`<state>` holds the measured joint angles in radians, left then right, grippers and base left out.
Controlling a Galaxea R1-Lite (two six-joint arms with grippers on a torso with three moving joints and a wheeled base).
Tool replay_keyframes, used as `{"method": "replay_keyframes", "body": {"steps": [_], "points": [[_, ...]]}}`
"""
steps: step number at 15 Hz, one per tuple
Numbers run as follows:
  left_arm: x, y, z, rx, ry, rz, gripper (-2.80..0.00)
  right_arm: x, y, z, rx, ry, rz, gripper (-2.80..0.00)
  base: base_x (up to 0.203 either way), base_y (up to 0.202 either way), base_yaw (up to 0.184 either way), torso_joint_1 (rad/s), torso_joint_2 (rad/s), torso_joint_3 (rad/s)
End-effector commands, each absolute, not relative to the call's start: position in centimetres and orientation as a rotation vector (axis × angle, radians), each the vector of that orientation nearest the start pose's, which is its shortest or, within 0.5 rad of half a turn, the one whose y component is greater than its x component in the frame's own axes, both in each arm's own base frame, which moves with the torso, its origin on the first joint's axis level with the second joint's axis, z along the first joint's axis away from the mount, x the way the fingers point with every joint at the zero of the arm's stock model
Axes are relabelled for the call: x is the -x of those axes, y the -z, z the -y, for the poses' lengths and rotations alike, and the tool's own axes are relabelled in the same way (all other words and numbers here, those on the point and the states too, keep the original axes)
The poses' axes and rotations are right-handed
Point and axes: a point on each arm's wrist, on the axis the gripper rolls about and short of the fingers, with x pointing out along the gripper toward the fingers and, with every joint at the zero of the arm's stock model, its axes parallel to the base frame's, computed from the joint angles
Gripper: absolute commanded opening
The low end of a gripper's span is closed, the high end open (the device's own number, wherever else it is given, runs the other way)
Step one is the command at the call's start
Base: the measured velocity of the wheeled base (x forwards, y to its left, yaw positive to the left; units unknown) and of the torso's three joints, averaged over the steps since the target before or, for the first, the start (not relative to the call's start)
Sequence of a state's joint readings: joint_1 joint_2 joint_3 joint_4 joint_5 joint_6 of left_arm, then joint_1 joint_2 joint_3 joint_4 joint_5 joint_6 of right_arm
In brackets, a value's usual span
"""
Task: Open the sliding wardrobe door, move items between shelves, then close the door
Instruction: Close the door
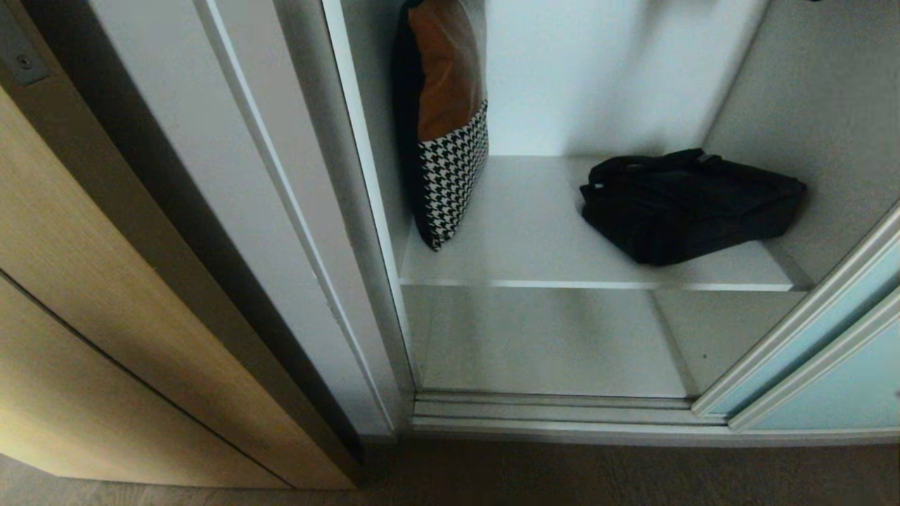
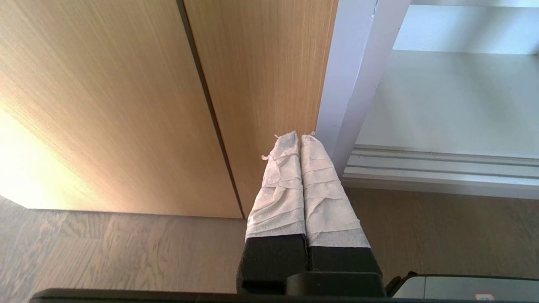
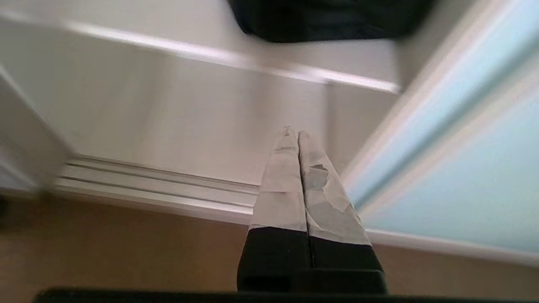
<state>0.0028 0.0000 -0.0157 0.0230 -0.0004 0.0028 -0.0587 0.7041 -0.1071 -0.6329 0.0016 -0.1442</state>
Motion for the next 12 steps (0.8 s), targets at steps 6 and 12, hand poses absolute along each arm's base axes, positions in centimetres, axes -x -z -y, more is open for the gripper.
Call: {"method": "replay_keyframes", "body": {"steps": [6, 12], "points": [[2.4, -7.7, 0.0, -0.003, -0.003, -0.009, -2.80, 2.2, -9.1, 0.2, 0.137, 0.086, 0.075, -2.80, 0.000, 0.000, 0.000, 0.000, 0.00, 0.000], [2.4, -7.7, 0.0, -0.003, -0.003, -0.009, -2.80, 2.3, -7.5, 0.0, 0.046, -0.028, 0.001, -2.80, 0.000, 0.000, 0.000, 0.000, 0.00, 0.000]]}}
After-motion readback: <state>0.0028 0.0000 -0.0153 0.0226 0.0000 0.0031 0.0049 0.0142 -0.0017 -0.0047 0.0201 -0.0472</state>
